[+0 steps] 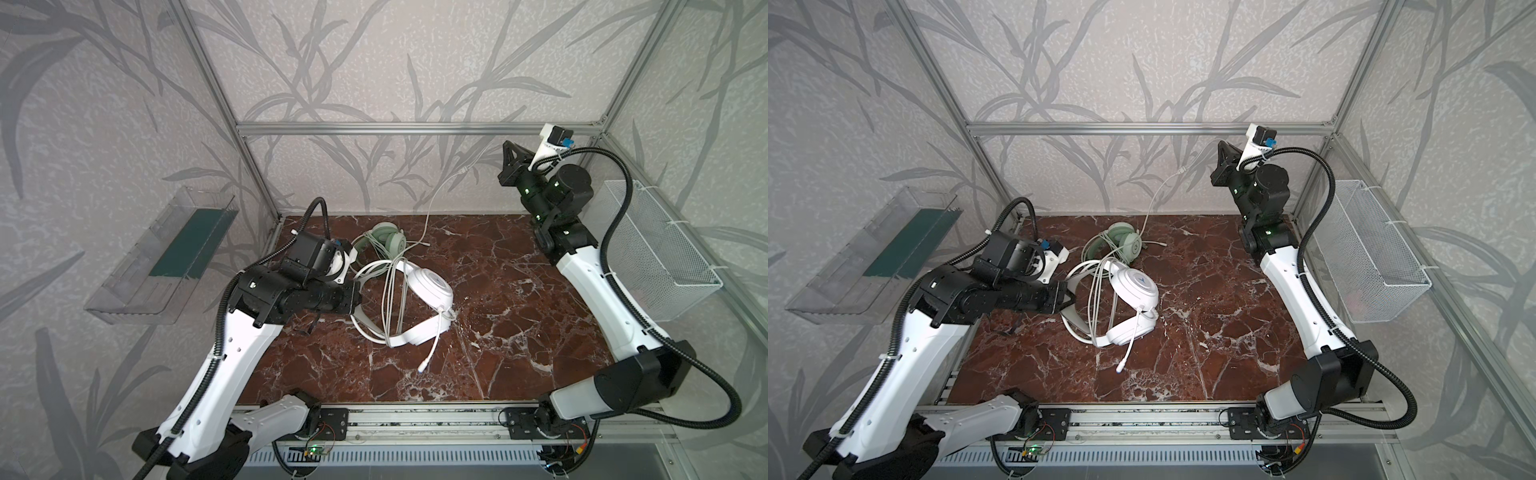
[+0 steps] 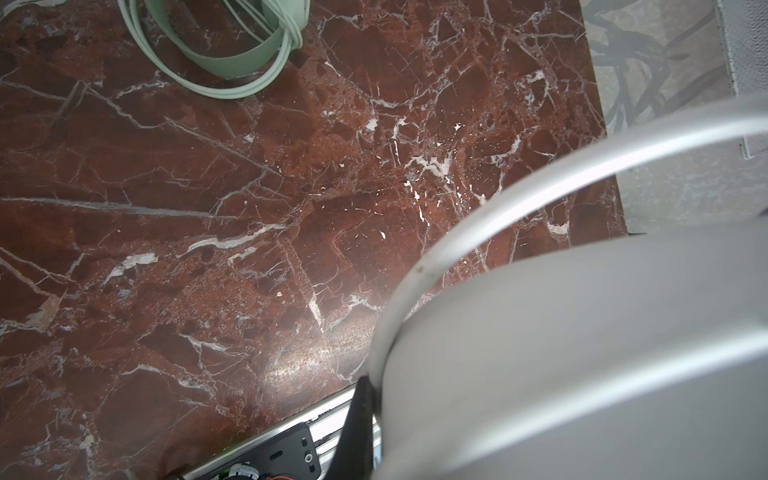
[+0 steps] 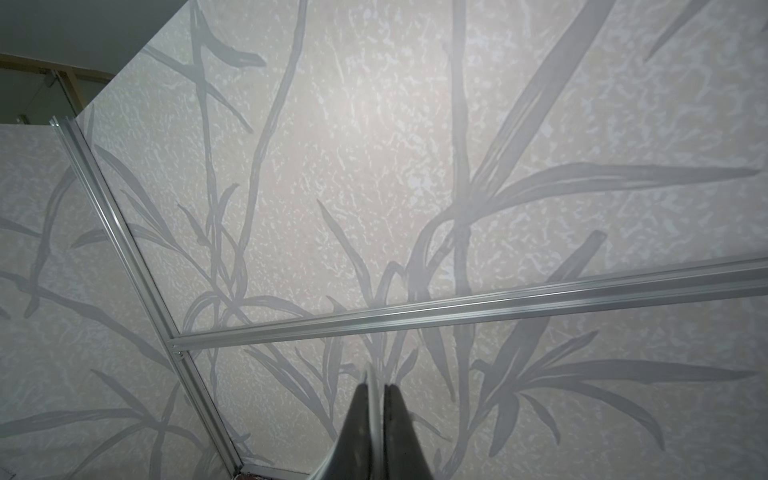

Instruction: Wrap the headphones

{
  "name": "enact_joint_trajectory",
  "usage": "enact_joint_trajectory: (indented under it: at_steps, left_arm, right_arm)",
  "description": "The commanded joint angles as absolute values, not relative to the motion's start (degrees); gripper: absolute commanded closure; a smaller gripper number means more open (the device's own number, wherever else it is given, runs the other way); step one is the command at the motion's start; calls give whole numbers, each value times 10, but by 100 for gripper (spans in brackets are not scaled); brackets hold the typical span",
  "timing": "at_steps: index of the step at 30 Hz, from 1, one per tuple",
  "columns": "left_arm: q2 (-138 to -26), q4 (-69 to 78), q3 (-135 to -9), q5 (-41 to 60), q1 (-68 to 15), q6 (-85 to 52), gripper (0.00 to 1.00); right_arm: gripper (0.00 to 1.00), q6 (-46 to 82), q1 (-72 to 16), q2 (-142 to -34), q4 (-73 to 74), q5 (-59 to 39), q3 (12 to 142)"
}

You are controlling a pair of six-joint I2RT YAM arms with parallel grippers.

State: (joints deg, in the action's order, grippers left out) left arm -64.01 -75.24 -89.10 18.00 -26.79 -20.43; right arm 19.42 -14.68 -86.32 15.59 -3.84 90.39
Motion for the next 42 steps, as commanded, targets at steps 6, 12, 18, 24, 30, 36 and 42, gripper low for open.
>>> enact_joint_trajectory:
  at_steps: [6, 12, 18, 24, 30, 36, 42]
  left_arm:
    - [-614, -728, -933, 209, -270, -202, 100]
    - [-622, -697, -959, 150, -260, -238, 100]
    - [-681, -685, -1042, 115, -229, -253, 100]
    - [-753, -665, -1103, 82, -177, -273, 100]
    - [-828, -643, -1122, 28, -154, -279, 100]
    - [-885, -598, -1107, -5, -137, -281, 100]
    - [-918, -562, -1101, 22, -122, -298, 100]
  right_arm:
    - [100, 161, -146, -892, 127, -29, 844]
    - [100, 175, -170, -880, 178, -4, 708]
    - [100, 128, -252, -868, 210, 55, 599]
    - [100, 149, -317, -844, 222, 107, 504]
    - [100, 147, -397, -804, 182, 139, 445]
    - [100, 165, -449, -740, 92, 163, 414]
    - [100, 164, -503, -681, -21, 220, 410]
